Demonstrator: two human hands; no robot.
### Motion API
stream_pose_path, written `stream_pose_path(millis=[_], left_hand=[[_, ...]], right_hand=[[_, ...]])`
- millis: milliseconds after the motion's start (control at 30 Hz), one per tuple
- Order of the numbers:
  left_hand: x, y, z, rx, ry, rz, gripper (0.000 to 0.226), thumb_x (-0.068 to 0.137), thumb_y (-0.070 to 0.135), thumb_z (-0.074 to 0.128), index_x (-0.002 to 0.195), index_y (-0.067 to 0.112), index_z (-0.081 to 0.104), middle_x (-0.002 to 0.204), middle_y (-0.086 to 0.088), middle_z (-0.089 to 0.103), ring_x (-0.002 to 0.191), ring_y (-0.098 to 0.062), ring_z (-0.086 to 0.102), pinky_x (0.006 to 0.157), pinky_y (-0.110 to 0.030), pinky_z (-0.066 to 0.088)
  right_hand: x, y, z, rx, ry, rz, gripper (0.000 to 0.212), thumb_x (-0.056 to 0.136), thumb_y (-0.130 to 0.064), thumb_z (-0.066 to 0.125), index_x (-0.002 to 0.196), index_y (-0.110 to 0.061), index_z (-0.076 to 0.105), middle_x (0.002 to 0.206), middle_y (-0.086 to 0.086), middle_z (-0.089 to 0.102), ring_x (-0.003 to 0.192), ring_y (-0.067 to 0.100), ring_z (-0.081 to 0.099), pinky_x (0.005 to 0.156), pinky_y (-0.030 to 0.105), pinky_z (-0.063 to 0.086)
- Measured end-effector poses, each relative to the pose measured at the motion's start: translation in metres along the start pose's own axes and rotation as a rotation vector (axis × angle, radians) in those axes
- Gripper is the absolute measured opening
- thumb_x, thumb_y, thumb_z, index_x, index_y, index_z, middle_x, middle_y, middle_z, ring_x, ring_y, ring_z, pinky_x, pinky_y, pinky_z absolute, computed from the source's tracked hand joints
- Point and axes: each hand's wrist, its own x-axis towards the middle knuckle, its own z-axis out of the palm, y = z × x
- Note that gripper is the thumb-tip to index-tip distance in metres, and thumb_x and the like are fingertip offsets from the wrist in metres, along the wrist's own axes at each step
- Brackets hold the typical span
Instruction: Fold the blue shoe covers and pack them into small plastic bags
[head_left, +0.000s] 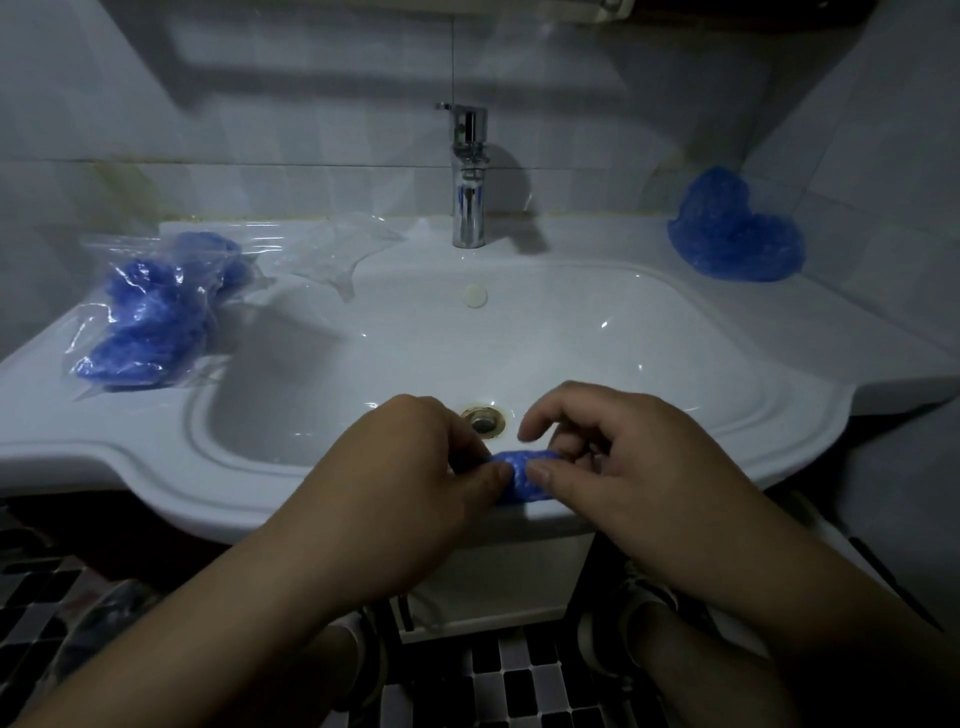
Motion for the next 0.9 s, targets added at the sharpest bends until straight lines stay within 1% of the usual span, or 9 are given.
stream_pose_path(millis=[67, 133, 200, 267, 333, 400, 533, 700, 900], left_hand=[[0.000, -0.001, 0.003, -0.010, 0.029, -0.015, 0.008, 0.084, 0.042, 0.065, 0.079, 0.039, 0.059, 0.073, 0.018, 0.055, 0.065, 0.001, 0.054, 0.050, -0.011, 0.034], [0.001, -0.006, 0.007, -0.045, 0.035, -0.002, 0.011, 0.084, 0.036, 0.067, 0.092, 0.041, 0.060, 0.081, 0.021, 0.059, 0.072, 0.002, 0.057, 0.054, -0.010, 0.036], [0.002, -0.007, 0.006, -0.075, 0.018, 0.004, 0.007, 0.085, 0.033, 0.068, 0.087, 0.039, 0.066, 0.072, 0.027, 0.060, 0.072, 0.008, 0.057, 0.055, -0.007, 0.039], [0.000, -0.005, 0.003, -0.042, 0.010, 0.019, 0.005, 0.080, 0.042, 0.068, 0.082, 0.038, 0.070, 0.063, 0.028, 0.054, 0.074, 0.015, 0.054, 0.058, -0.003, 0.038], [-0.002, -0.005, 0.000, 0.012, -0.007, 0.054, 0.021, 0.069, 0.054, 0.070, 0.085, 0.040, 0.070, 0.067, 0.031, 0.050, 0.078, 0.015, 0.054, 0.059, -0.004, 0.037], [-0.002, -0.006, -0.003, 0.045, -0.037, 0.056, 0.027, 0.067, 0.054, 0.075, 0.089, 0.040, 0.069, 0.072, 0.030, 0.052, 0.075, 0.010, 0.056, 0.060, -0.006, 0.037], [0.002, -0.009, -0.003, 0.002, -0.039, 0.032, 0.019, 0.070, 0.049, 0.075, 0.086, 0.038, 0.072, 0.075, 0.017, 0.063, 0.070, 0.002, 0.059, 0.065, -0.019, 0.048], [0.008, -0.016, 0.004, 0.014, -0.023, 0.056, 0.023, 0.071, 0.053, 0.072, 0.088, 0.039, 0.071, 0.090, 0.018, 0.061, 0.084, 0.001, 0.057, 0.078, -0.027, 0.050], [0.024, -0.010, -0.003, -0.178, 0.068, -0.002, 0.011, 0.083, 0.039, 0.069, 0.078, 0.029, 0.070, 0.061, 0.014, 0.064, 0.057, 0.001, 0.056, 0.051, -0.012, 0.038]], right_hand=[[0.004, -0.002, 0.003, -0.034, -0.008, 0.027, 0.008, 0.086, -0.026, 0.066, 0.087, -0.033, 0.067, 0.068, -0.008, 0.062, 0.062, 0.006, 0.057, 0.054, 0.017, 0.043], [0.007, -0.003, 0.005, -0.100, -0.026, 0.048, 0.010, 0.090, -0.029, 0.062, 0.088, -0.031, 0.072, 0.071, -0.011, 0.063, 0.067, 0.004, 0.058, 0.060, 0.016, 0.044], [0.009, -0.003, 0.008, -0.184, 0.002, 0.041, 0.014, 0.090, -0.031, 0.060, 0.088, -0.030, 0.074, 0.080, -0.010, 0.063, 0.074, 0.006, 0.058, 0.069, 0.025, 0.049], [0.011, -0.002, 0.010, -0.202, 0.041, 0.032, 0.010, 0.088, -0.033, 0.063, 0.088, -0.032, 0.073, 0.085, -0.011, 0.060, 0.077, 0.005, 0.056, 0.072, 0.024, 0.048], [0.010, 0.000, 0.011, -0.157, 0.084, 0.013, 0.005, 0.086, -0.032, 0.067, 0.088, -0.035, 0.071, 0.086, -0.015, 0.060, 0.080, 0.002, 0.056, 0.070, 0.016, 0.045], [0.008, 0.003, 0.009, -0.126, 0.094, -0.038, 0.006, 0.085, -0.028, 0.068, 0.086, -0.032, 0.071, 0.087, -0.017, 0.062, 0.086, 0.001, 0.058, 0.074, 0.019, 0.047], [0.003, 0.001, 0.004, -0.110, -0.041, -0.097, 0.018, 0.081, -0.035, 0.070, 0.098, -0.032, 0.072, 0.093, -0.017, 0.066, 0.092, 0.003, 0.061, 0.081, 0.029, 0.052], [0.010, -0.003, 0.008, -0.199, -0.002, -0.128, 0.010, 0.086, -0.031, 0.067, 0.094, -0.031, 0.072, 0.086, -0.010, 0.067, 0.084, 0.007, 0.060, 0.074, 0.031, 0.048], [0.023, -0.009, 0.006, 0.123, 0.169, 0.039, 0.013, 0.084, -0.031, 0.071, 0.097, -0.030, 0.073, 0.081, -0.017, 0.070, 0.079, -0.005, 0.062, 0.064, 0.007, 0.045]])
